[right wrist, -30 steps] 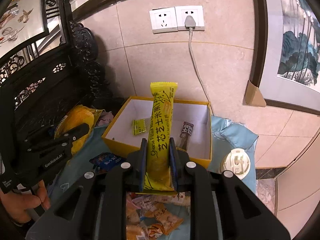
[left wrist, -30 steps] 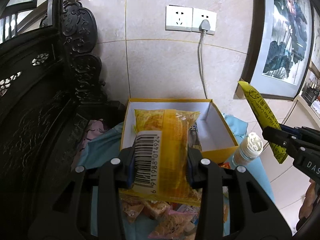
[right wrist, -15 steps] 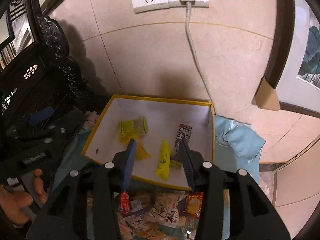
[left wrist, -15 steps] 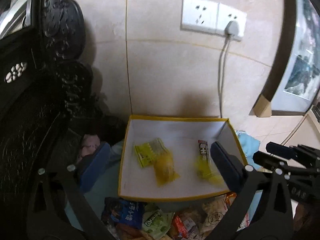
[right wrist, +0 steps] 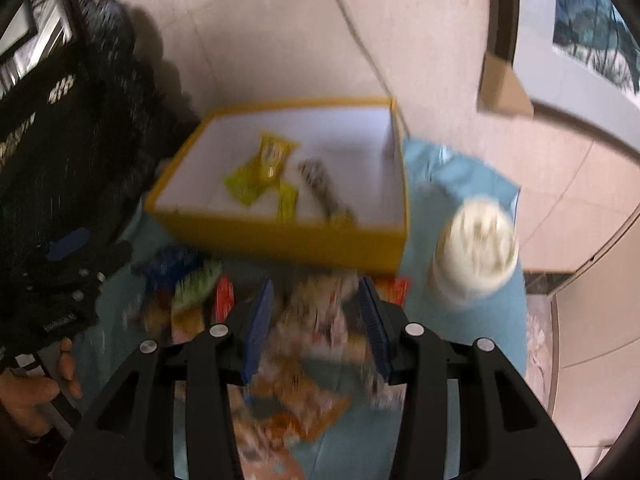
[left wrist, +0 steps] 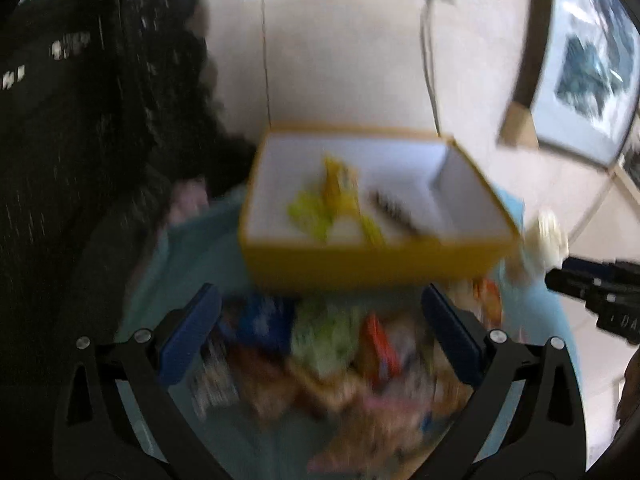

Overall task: Organize snacks
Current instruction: 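Grasp the pink cracker bag with the left tool while the right grasps the brown bag, then carry both bags to the yellow box and release them inside, then grasp the bread loaf packet with the left tool while the right grasps the white-yellow packet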

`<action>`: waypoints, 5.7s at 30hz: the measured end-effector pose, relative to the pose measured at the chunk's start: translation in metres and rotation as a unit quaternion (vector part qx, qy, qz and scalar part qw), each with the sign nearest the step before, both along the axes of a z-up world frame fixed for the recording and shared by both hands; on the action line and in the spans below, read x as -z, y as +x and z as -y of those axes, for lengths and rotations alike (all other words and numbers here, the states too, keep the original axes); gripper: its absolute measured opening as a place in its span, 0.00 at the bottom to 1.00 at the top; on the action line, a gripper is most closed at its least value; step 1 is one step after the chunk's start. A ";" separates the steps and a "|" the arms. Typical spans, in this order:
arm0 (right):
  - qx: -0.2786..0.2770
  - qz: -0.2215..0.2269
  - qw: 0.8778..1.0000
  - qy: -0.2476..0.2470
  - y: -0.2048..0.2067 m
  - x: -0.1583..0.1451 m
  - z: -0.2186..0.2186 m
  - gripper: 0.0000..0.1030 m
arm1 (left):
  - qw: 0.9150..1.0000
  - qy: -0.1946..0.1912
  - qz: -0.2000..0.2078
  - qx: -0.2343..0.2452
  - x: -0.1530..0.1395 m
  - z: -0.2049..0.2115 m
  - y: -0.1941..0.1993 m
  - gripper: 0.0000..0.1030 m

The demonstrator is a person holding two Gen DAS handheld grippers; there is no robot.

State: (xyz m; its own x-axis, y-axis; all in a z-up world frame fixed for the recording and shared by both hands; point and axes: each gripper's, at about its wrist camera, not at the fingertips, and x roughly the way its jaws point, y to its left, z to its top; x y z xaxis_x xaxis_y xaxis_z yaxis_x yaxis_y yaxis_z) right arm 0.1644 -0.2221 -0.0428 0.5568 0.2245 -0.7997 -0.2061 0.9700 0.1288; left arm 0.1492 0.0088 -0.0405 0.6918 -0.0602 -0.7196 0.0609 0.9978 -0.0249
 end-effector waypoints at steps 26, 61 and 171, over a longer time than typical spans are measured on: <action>-0.092 -0.057 0.991 -0.073 -0.039 0.128 -0.028 0.44 | 0.993 0.018 -0.073 0.089 0.127 0.041 -0.062 0.90; -0.070 -0.001 0.998 0.003 -0.081 0.051 -0.010 0.25 | 0.992 -0.103 0.008 0.072 0.044 -0.004 -0.107 0.48; 0.023 -0.059 0.997 -0.048 -0.045 0.119 0.033 0.25 | 0.980 -0.036 -0.026 0.193 0.121 0.048 -0.175 0.48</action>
State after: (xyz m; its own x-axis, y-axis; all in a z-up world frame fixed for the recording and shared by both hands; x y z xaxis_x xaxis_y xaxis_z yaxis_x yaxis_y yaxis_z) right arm 0.1190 -0.2555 -0.1622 0.4649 0.1198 -0.8772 -0.1494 0.9872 0.0557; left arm -0.0259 -0.0388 -0.1616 0.5704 -0.3621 -0.7372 0.4307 0.8962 -0.1069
